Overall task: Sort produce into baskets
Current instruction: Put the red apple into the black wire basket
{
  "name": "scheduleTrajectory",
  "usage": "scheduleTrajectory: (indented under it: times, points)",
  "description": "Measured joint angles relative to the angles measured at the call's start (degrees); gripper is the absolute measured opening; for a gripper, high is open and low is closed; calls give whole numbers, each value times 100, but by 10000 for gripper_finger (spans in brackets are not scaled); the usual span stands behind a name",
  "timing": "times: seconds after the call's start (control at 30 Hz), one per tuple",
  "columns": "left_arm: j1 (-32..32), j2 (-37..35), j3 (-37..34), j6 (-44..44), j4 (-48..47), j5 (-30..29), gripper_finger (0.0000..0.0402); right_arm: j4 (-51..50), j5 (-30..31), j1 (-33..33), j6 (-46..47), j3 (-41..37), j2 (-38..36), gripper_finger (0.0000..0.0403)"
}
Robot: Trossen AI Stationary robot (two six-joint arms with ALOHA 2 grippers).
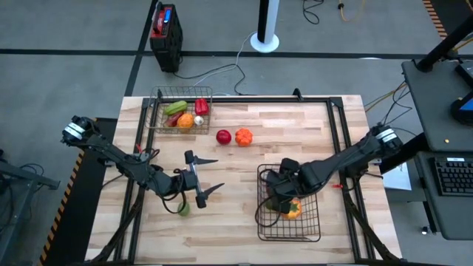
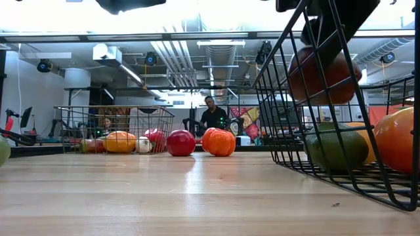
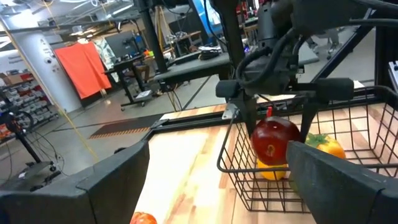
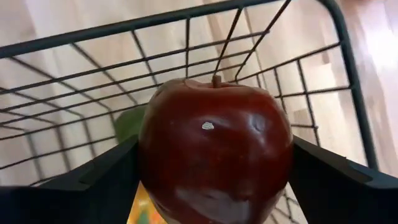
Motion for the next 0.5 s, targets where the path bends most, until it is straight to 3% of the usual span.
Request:
scheduleTrajectory:
  times: [0.5]
  points:
    - [0,0,-2,-19,-31,0,359,42,335,-6,-285,-9,219,365]
